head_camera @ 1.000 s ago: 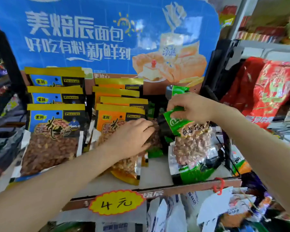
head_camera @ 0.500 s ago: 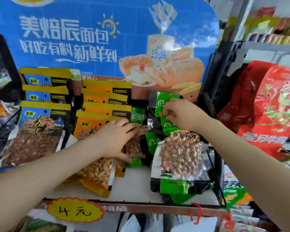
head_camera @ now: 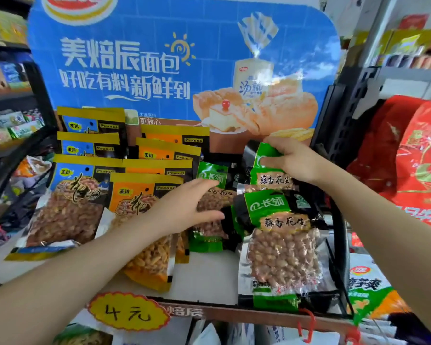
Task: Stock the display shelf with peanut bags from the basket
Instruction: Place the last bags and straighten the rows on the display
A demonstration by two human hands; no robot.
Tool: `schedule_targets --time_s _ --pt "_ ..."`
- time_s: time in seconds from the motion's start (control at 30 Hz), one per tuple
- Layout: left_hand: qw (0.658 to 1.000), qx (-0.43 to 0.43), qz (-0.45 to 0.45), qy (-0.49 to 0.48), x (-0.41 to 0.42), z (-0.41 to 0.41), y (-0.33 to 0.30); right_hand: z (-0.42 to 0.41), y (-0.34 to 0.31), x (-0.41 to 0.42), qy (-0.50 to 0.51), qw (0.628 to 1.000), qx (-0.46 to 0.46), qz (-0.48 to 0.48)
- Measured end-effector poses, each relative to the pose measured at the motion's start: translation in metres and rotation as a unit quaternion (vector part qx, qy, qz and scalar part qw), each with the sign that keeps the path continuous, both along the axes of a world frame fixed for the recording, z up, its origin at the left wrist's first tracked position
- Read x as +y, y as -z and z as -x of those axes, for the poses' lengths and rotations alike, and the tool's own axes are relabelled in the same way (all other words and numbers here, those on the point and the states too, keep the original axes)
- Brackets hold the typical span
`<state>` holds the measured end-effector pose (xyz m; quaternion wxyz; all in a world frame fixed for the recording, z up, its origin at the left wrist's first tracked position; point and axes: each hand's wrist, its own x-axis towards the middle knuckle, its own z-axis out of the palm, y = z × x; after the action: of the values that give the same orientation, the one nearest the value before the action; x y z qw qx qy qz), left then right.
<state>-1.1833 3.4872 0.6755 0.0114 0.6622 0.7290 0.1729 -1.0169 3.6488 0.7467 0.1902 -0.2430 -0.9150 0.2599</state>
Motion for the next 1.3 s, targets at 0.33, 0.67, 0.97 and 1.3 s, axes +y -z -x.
schedule_targets --time_s 0.33,0.67,0.97,1.3 --pt "0.973 -0.208 -0.094 0.028 0.029 -0.026 0.001 -0.024 -0.016 -0.019 -0.010 0.989 -0.133 -0.064" --pt "0.970 -0.231 -0.069 0.035 0.017 0.007 -0.004 -0.012 -0.011 -0.024 -0.062 0.953 -0.203 -0.217" --pt "0.934 0.354 -0.026 0.041 0.089 0.023 -0.026 -0.012 -0.021 -0.019 -0.077 0.953 -0.202 -0.210" --pt "0.928 0.366 -0.064 -0.008 0.099 0.022 -0.021 -0.021 -0.031 -0.024 -0.071 0.961 -0.200 -0.176"
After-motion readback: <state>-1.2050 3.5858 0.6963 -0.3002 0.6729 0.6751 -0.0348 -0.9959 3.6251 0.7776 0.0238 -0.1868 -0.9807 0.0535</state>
